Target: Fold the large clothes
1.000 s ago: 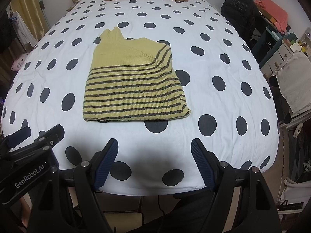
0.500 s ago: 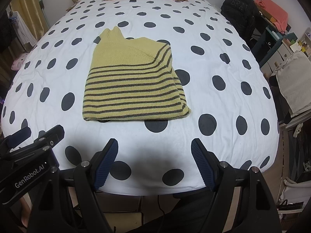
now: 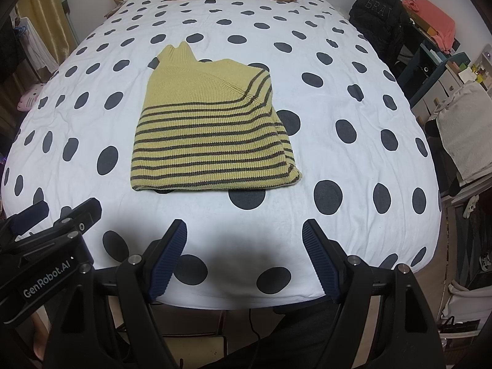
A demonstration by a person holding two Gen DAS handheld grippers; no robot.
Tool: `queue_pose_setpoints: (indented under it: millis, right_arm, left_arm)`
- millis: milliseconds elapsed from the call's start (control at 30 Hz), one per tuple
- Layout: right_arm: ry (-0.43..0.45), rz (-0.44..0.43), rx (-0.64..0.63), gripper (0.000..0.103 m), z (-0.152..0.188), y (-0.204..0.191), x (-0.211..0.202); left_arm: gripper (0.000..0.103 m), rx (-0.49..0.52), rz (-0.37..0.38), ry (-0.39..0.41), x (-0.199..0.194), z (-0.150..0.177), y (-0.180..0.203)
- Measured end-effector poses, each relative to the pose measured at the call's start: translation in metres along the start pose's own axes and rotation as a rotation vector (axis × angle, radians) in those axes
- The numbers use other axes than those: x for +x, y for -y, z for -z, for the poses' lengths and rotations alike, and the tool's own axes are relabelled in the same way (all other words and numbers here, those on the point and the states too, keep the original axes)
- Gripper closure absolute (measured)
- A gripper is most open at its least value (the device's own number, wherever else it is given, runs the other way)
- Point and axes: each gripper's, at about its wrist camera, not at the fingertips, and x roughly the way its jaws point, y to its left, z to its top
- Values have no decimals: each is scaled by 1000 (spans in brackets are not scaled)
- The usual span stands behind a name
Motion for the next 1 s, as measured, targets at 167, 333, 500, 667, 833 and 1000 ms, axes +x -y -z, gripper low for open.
queue_pose_setpoints:
  millis: [167,333,500,667,833,1000]
  right_arm:
    - [0,0,0,25,-1,-1,0]
    - [-1,0,-1,25,-1,0,0]
    - [-2,1,0,25,0,0,1]
    - [-2,1,1,25,0,0,1]
    - [-1,2,1,25,1,1,2]
    - [-1,0,1,25,0,2,2]
  left_arm:
    - [17,1,-2,2,0,0,0]
    - [17,2,-5,5,1,3,0]
    - [17,2,-7,2,1,1,1]
    - [17,1,-6,1,1,1,1]
    - [17,7,-7,8,1,1,4]
    - [17,13,-7,11,2,0,5]
